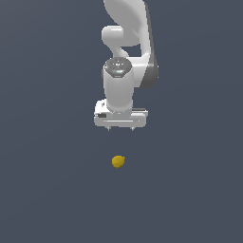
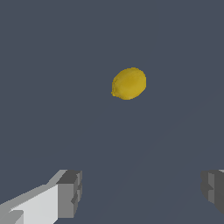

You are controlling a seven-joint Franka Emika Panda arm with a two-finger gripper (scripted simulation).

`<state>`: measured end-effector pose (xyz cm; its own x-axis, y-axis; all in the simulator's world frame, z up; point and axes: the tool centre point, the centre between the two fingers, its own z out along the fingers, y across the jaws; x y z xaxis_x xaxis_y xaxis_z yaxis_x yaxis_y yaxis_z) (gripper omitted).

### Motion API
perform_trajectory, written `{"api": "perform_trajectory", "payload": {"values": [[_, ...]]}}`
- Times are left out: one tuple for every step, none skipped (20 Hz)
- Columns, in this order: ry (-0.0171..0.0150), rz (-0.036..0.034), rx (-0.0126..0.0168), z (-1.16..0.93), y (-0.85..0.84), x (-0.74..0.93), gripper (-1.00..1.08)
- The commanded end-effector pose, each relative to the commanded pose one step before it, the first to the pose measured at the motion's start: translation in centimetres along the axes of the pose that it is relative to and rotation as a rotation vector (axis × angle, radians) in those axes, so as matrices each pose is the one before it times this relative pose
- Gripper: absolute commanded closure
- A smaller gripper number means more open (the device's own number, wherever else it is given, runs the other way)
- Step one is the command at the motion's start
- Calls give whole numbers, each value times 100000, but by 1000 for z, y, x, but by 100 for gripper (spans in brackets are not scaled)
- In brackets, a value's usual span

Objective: Pick up the object and move it to a goal position.

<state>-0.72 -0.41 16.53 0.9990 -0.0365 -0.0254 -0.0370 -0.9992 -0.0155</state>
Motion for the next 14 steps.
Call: {"api": "perform_trajectory", "payload": {"values": [[0, 0, 0, 0, 1, 0, -92], [50, -79, -29, -11, -47, 14, -92], [181, -285, -101, -53, -172, 34, -92], [279, -440, -154, -77, -264, 59, -92], [393, -618, -212, -110, -371, 81, -92], [503, -794, -266, -143, -473, 101, -92], [510, -809, -262, -148, -478, 98, -92], [393, -631, -198, -117, -367, 73, -92], [275, -454, -137, -85, -258, 47, -92], [160, -278, -80, -54, -152, 21, -92], [28, -62, -14, -11, -24, 1, -92], [-78, 127, 38, 25, 71, -13, -92], [-74, 201, 41, 40, 76, 12, -92], [-9, 194, 15, 44, 27, 56, -92]]}}
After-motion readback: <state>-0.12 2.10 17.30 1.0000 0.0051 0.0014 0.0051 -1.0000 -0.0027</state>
